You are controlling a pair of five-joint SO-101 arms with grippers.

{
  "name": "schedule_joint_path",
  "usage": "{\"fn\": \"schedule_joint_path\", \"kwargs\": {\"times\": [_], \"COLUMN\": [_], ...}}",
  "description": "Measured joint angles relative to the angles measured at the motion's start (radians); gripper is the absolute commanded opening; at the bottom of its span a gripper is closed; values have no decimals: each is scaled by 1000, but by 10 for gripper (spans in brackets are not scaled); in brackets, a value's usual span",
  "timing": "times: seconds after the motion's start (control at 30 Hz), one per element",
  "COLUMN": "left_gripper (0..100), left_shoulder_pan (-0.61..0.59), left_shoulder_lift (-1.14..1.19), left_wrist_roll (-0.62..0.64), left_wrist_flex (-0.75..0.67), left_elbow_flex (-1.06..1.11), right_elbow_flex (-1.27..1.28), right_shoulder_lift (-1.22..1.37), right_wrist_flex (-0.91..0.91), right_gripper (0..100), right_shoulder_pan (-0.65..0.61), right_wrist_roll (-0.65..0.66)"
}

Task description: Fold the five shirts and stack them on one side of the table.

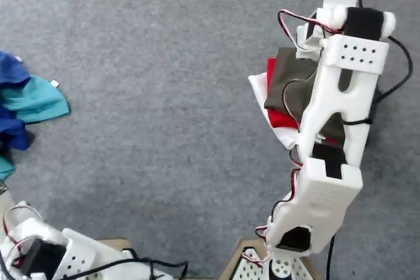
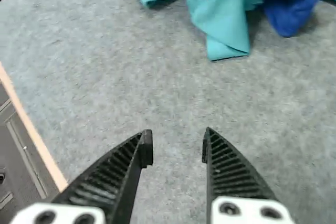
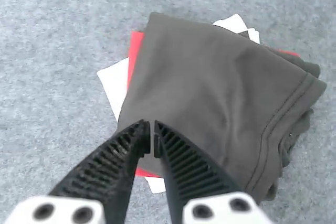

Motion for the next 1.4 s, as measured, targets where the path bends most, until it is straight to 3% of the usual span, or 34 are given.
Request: {"fn": "schedule_joint_path", "kwargs": {"times": [0.27, 0.5, 0.73, 0.87, 0.97, 1.13, 1.3, 1.4], "left_gripper": [178, 178, 173, 173, 173, 173, 178, 198], "left_shoulder_pan": [141, 170, 176, 175, 106, 75, 261, 307], "left_shoulder_lift": [57, 172, 534, 769, 888, 899, 798, 756], "left_wrist_roll": [83, 169, 259, 264, 265, 270, 362, 400], "left_wrist_flex": [9, 34, 160, 161, 87, -63, 95, 89], "left_elbow_flex": [-158, -368, -663, -715, -677, -634, -675, -661], "right_elbow_flex": [0, 0, 0, 0, 0, 0, 0, 0], "right_shoulder_lift": [0, 0, 106, 187, 219, 278, 342, 361], "right_wrist_flex": [0, 0, -32, -61, -66, -75, -75, -75], "right_gripper": [21, 21, 21, 21, 21, 21, 21, 21], "right_shoulder_pan": [-14, -178, -382, -477, -531, -578, -609, -632], "right_wrist_roll": [0, 0, 0, 0, 0, 0, 0, 0]}}
